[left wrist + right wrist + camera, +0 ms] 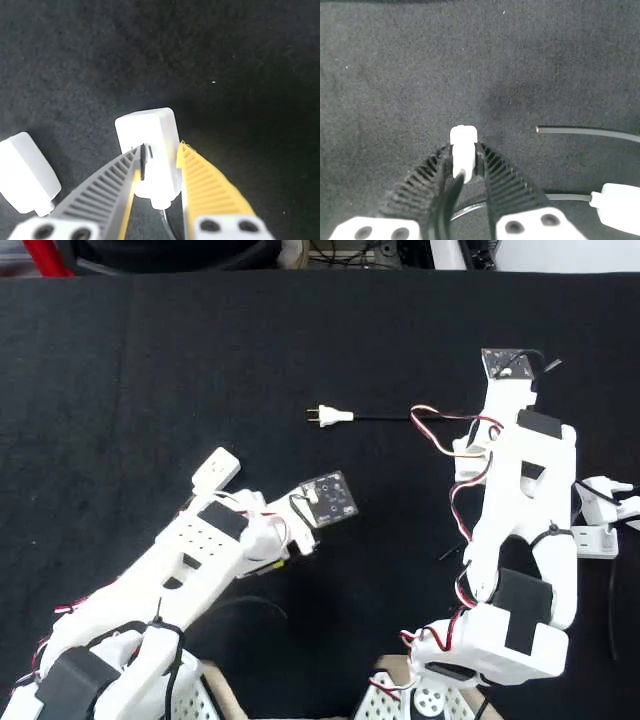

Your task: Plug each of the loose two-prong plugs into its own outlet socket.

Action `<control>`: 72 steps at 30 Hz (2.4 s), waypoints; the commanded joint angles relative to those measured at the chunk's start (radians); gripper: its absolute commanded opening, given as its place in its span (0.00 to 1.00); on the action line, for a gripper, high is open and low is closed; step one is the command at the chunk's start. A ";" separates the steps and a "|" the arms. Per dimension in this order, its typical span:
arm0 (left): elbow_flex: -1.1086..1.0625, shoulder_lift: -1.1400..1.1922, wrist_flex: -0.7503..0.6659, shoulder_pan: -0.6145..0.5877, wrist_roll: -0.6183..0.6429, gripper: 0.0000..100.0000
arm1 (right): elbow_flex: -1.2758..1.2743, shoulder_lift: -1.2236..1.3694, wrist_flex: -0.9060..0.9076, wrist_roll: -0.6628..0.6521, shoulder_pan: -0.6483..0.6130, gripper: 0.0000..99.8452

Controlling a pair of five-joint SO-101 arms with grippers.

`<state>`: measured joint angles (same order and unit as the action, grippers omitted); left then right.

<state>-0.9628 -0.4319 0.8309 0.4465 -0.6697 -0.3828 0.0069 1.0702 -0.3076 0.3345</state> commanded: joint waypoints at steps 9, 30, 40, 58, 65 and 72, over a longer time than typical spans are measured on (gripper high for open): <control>0.177 0.256 0.015 -0.102 -0.081 0.26 | 0.059 -0.002 -0.014 0.000 0.015 0.01; 0.410 0.301 0.219 0.073 0.023 0.07 | 0.028 -0.008 -0.021 0.000 -0.006 0.01; 0.395 0.293 0.109 0.151 0.118 0.07 | 0.027 -0.002 -0.021 -0.002 -0.006 0.01; 0.390 0.292 0.055 -0.001 -0.049 0.34 | 0.027 -0.002 -0.021 -0.002 -0.012 0.01; 0.386 0.292 -0.057 -0.091 -0.081 0.29 | 0.027 -0.002 -0.021 -0.003 -0.012 0.01; 0.380 0.281 -0.064 -0.114 -0.078 0.28 | 0.027 -0.002 -0.021 -0.005 -0.012 0.01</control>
<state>-0.6053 -0.0974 0.7725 0.3498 -0.7449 -0.3828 0.0100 1.0625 -0.3076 0.3345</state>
